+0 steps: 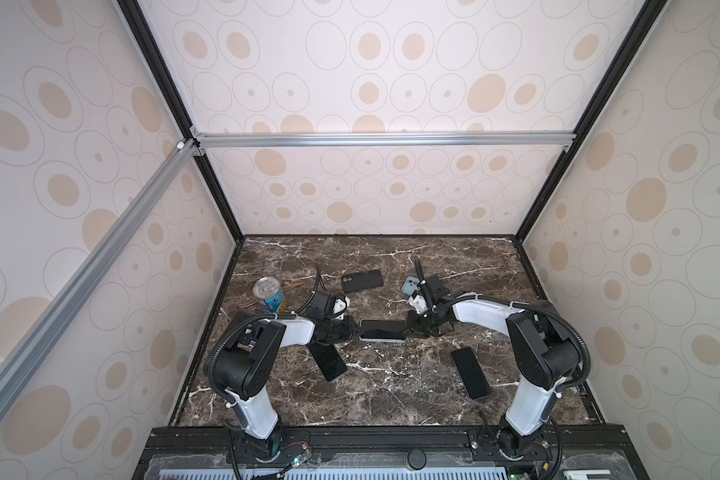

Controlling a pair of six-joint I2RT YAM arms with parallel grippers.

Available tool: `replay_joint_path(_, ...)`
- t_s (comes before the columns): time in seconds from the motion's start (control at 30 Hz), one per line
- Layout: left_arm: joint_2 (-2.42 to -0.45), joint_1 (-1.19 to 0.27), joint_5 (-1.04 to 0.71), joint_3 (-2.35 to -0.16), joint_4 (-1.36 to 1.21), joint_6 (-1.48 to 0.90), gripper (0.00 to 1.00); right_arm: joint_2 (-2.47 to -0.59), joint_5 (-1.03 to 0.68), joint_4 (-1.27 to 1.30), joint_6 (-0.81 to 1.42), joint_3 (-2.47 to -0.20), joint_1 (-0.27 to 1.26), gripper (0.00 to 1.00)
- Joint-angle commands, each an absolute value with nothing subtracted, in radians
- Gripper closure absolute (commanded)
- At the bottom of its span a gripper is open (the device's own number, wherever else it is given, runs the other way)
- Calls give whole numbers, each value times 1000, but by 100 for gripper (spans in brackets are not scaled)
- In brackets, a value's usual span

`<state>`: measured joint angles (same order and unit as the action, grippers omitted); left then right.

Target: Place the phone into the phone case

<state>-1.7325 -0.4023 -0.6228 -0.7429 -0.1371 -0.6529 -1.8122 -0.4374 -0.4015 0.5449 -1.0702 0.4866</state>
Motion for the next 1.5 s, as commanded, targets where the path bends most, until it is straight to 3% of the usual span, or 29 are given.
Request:
replay_joint_path(0.0, -1756, -417, -635, -764, -123, -634, 83, -1834, -494, -369, 553, -1060, 497, 85)
replay_joint_path(0.3, -1758, -430, -638, -769, -117, -630, 88, -1857, -466, -396, 541, -1073, 525, 87)
replay_joint_path(0.97, -1746, -434, -594, -786, -72, -600, 88, -1863, -404, -494, 486, -1116, 555, 90)
replay_joint_path(1.47, -1748, -434, -600, -788, -75, -603, 88, -1979, -309, -563, 465, -1071, 600, 90)
